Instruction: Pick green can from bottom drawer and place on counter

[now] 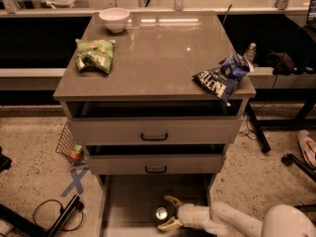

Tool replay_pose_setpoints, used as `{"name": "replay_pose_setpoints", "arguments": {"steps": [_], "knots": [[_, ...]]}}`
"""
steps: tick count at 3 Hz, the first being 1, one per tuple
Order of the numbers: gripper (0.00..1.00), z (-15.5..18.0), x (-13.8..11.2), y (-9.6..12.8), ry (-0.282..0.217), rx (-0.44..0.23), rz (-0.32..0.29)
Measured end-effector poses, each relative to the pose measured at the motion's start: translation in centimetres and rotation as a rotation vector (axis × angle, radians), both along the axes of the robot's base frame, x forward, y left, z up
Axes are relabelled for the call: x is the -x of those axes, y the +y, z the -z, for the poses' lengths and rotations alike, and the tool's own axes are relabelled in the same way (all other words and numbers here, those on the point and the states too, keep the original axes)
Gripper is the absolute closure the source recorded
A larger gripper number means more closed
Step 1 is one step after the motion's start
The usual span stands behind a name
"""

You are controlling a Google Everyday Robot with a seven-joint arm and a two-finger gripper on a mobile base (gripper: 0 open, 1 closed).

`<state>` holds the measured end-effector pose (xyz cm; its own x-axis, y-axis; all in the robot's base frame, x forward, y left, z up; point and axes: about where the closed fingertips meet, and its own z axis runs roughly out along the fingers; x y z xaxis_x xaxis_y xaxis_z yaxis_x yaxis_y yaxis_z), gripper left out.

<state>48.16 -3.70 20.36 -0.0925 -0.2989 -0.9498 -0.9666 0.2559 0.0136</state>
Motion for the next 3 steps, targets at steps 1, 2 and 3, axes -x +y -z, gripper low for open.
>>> {"name": "replay_pose_setpoints", "arguments": {"steps": [1,2,3], "knots": [[0.46,0.68,-0.06,0.62,0.007,-0.006,-0.008],[0.77,0.69,0.04,0.91,0.008,-0.01,-0.011],[1.0,0.51,0.27,1.14,0.011,-0.017,-0.016]]}}
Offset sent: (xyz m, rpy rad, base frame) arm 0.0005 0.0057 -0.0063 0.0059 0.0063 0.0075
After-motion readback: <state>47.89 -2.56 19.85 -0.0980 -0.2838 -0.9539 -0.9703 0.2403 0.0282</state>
